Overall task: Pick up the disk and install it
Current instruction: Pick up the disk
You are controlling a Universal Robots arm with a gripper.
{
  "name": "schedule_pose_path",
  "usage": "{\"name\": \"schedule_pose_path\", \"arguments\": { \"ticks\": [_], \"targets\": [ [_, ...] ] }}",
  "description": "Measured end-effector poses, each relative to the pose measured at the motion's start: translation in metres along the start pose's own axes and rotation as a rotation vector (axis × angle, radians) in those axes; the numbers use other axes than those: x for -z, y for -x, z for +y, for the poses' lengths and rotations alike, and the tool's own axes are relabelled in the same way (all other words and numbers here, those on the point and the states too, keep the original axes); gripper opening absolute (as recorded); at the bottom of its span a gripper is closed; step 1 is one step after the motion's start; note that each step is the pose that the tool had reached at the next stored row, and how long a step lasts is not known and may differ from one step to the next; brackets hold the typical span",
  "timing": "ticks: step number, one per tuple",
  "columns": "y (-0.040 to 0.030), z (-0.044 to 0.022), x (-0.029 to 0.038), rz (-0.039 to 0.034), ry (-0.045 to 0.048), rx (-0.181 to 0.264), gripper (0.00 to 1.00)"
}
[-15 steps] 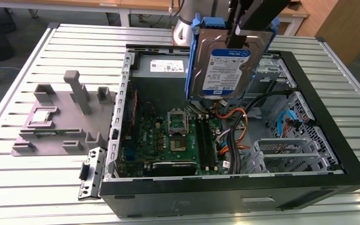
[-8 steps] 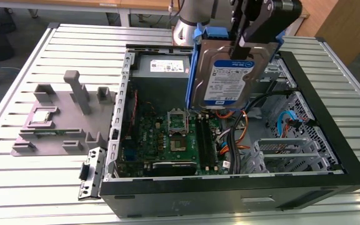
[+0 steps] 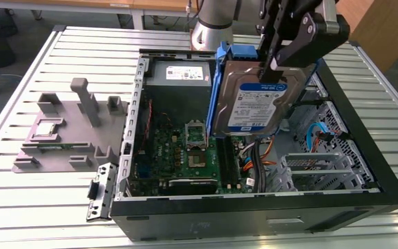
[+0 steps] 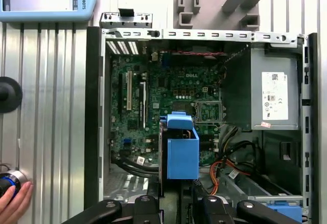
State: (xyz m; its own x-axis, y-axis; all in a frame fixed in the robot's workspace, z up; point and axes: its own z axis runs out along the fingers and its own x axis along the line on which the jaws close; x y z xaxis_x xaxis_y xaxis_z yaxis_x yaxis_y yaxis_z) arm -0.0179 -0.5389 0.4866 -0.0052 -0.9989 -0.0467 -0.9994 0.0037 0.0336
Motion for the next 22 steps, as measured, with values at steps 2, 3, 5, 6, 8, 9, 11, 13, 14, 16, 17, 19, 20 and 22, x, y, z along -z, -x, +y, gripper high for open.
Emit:
{"name": "schedule_pose_path", "arguments": {
  "ticks": [2, 3, 5, 6, 8, 9, 11, 13, 14, 16, 17, 19, 20, 22],
  "targets": [
    [-0.0058, 0.0000, -0.0001, -0.0001, 0.0000, 0.000, 0.35],
    [-0.0086, 0.0000, -0.0001, -0.0001, 0.0000, 0.000, 0.35],
    [-0.0142, -0.0001, -0.0001, -0.0001, 0.0000, 0.000, 0.35],
    [-0.0170, -0.0001, -0.0001, -0.0001, 0.0000, 0.000, 0.35],
    [-0.0222, -0.0001, -0.0001, -0.0002, 0.0000, -0.001, 0.35],
    [-0.0249, -0.0001, -0.0001, 0.0000, 0.0000, -0.001, 0.35],
    [-0.0297, -0.0002, -0.0001, -0.0002, -0.0001, -0.001, 0.35],
    [-0.0336, -0.0002, 0.0000, -0.0001, 0.0000, -0.002, 0.35],
    [-0.0350, -0.0002, 0.0000, -0.0001, -0.0001, -0.002, 0.35],
    [-0.0368, -0.0002, 0.0001, -0.0001, -0.0001, -0.002, 0.35],
    [-0.0370, -0.0002, 0.0001, -0.0001, -0.0001, -0.002, 0.35],
    [-0.0372, -0.0005, 0.0001, -0.0002, -0.0001, -0.002, 0.35],
    [-0.0372, -0.0012, 0.0001, -0.0002, 0.0000, -0.002, 0.35],
    [-0.0373, -0.0042, 0.0001, -0.0001, 0.0000, -0.002, 0.35]
  ]
}}
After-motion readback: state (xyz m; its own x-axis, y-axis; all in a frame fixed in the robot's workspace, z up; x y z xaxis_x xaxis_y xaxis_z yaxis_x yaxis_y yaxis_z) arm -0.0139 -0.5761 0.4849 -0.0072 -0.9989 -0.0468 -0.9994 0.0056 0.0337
